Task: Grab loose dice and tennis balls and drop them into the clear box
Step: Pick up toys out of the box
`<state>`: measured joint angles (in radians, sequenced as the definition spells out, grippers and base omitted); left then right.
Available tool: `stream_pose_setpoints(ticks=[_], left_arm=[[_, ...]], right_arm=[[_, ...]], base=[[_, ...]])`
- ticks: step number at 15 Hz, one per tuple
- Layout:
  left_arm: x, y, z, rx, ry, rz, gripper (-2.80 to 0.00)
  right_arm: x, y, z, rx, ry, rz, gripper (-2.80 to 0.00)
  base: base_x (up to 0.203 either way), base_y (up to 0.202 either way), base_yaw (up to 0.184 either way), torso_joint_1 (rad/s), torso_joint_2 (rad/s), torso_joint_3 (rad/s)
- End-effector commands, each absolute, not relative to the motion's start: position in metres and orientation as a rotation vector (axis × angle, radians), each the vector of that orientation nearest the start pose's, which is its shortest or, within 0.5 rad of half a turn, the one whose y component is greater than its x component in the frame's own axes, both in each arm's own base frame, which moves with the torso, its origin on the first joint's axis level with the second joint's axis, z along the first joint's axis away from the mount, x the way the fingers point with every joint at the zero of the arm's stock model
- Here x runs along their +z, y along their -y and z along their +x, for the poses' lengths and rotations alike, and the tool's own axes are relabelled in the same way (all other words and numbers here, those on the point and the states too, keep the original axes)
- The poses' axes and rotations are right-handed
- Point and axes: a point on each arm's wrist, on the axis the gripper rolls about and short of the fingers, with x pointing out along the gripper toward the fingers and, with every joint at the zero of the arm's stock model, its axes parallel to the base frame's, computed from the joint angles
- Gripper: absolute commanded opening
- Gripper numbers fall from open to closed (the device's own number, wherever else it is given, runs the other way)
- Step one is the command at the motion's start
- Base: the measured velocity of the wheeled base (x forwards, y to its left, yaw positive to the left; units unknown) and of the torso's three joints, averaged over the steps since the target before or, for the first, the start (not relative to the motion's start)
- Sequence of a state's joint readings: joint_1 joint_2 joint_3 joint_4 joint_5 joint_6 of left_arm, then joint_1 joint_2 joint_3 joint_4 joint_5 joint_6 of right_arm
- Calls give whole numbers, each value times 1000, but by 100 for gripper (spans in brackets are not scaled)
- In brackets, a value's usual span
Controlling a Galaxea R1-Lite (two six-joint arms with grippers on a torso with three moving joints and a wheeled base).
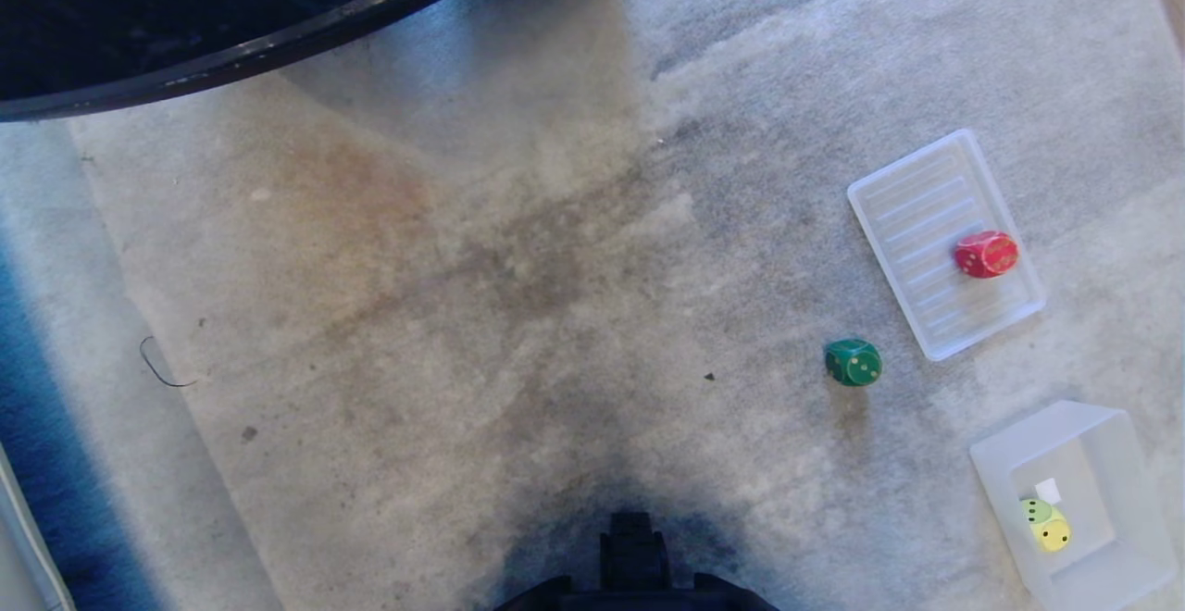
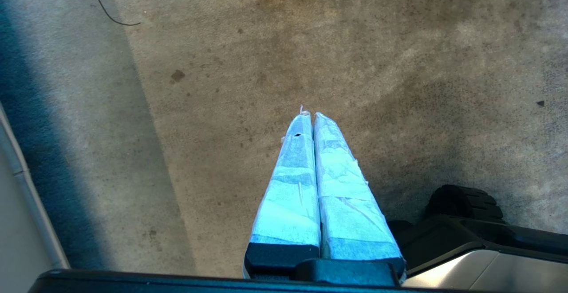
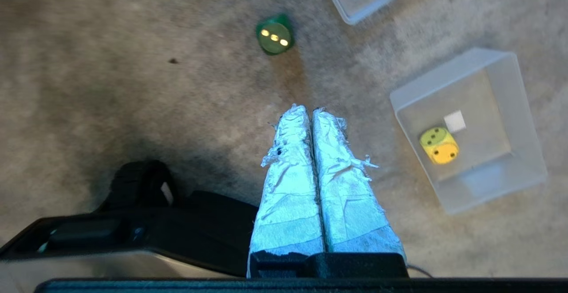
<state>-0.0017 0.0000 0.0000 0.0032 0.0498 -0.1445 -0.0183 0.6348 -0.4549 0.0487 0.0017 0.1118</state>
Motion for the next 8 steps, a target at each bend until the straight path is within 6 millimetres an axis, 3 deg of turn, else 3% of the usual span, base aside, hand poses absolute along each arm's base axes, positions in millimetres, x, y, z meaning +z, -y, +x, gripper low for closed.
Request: stream_pose_setpoints(ticks=[1, 5, 8], left_arm=[[75, -1, -23, 49, 1, -146, -280], [75, -1, -23, 49, 1, -146, -280], [75, -1, -23, 49, 1, -146, -280]], right_arm=[[188, 2, 84, -42, -394, 124, -280], [157, 1, 148, -84, -584, 187, -280], [125, -16, 184, -82, -746, 270, -280]], base=[[0, 0, 0, 0, 0, 0], [0, 0, 0, 0, 0, 0], [0, 0, 0, 0, 0, 0]])
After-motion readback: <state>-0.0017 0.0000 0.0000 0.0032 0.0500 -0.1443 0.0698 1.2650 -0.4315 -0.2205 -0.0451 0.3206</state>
